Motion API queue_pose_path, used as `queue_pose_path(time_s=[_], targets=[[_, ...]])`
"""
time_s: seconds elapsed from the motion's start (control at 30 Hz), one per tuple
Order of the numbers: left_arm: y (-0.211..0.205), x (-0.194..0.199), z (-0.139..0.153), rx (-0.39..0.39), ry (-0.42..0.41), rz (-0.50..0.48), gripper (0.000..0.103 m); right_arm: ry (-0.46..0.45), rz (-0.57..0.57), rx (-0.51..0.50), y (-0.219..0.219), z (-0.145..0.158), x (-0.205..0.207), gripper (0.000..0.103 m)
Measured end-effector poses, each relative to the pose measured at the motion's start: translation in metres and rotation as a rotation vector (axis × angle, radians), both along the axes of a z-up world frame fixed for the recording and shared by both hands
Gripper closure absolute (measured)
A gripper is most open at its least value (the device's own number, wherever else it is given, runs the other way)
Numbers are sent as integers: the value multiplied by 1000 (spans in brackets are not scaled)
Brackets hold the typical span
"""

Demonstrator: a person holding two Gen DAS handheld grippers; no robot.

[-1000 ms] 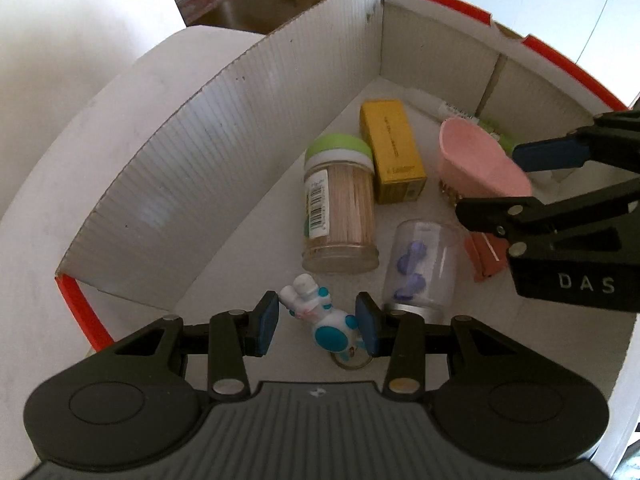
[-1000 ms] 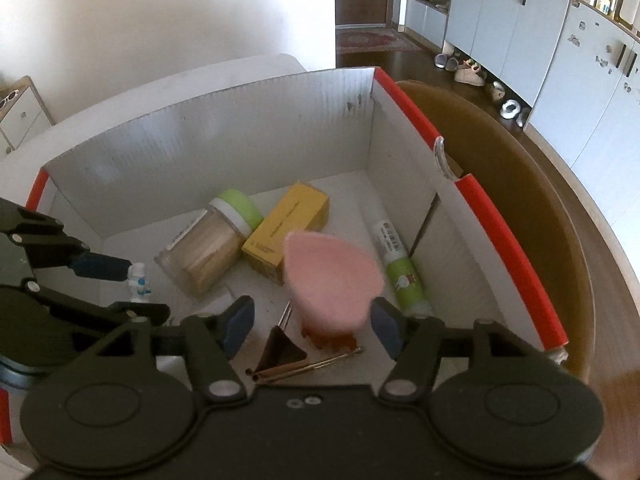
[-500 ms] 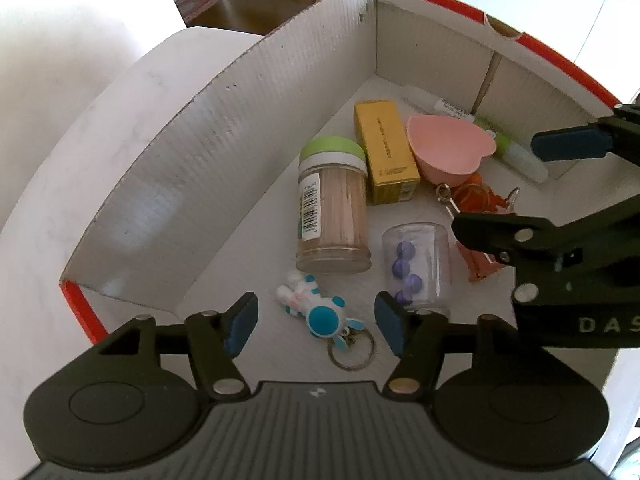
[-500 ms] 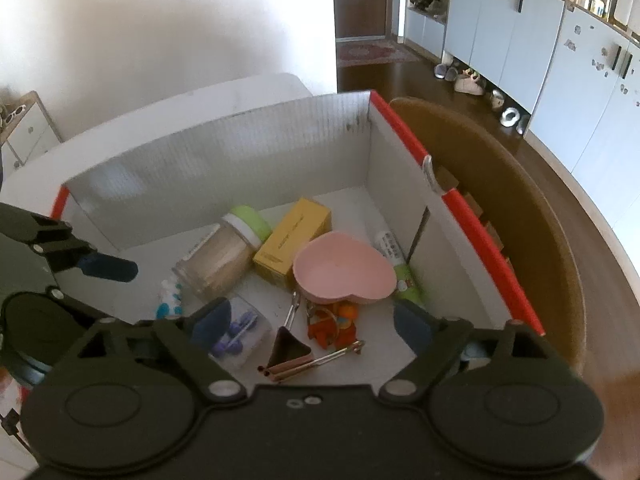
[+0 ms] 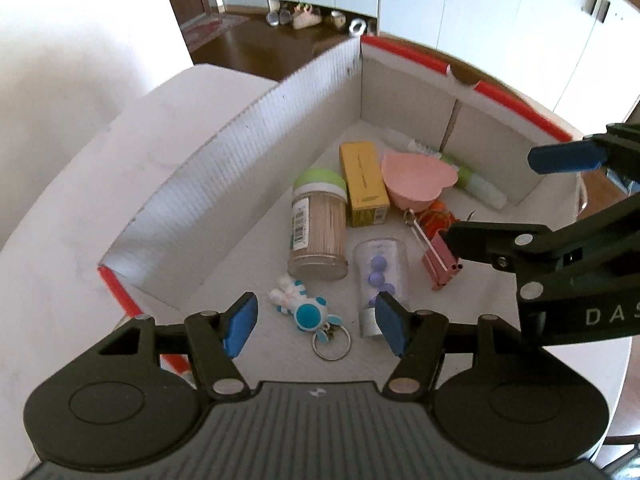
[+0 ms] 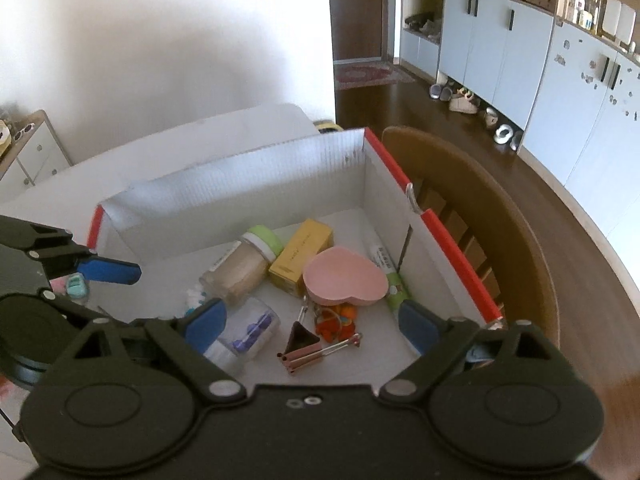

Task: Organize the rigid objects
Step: 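Move both grippers back from the box toward the remaining table items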

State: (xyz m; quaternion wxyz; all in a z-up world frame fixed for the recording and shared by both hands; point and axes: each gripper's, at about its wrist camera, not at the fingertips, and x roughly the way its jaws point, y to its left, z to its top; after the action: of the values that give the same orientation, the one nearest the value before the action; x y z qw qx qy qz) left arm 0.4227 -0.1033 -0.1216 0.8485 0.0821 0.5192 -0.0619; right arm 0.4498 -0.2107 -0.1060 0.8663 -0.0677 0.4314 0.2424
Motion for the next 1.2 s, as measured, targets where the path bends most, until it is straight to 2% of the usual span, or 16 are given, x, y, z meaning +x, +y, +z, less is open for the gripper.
queue_pose_path(time_s=[0.3,0.6,0.7,0.83,0.93,1.2], targets=[[14,-29,32,-47,-77,16,39,-70,-2,36,-10,33,-28,9],[45,-73,69,-111,-162,61,39,-114,59,110,-4,66,-71,1],[59,-91,80,-135,-184,78,39,-131,84,125,3,75,-88,1],[77,-117,91,-169,-212,101,28,-165,120,140,16,84,-114,0],[91,-137,99,-178,-234,116,28,-189,161,150,31,90,-134,0],[135,-186,108,-195,-288,198,26,-169,254,185,69,89,-171,0]])
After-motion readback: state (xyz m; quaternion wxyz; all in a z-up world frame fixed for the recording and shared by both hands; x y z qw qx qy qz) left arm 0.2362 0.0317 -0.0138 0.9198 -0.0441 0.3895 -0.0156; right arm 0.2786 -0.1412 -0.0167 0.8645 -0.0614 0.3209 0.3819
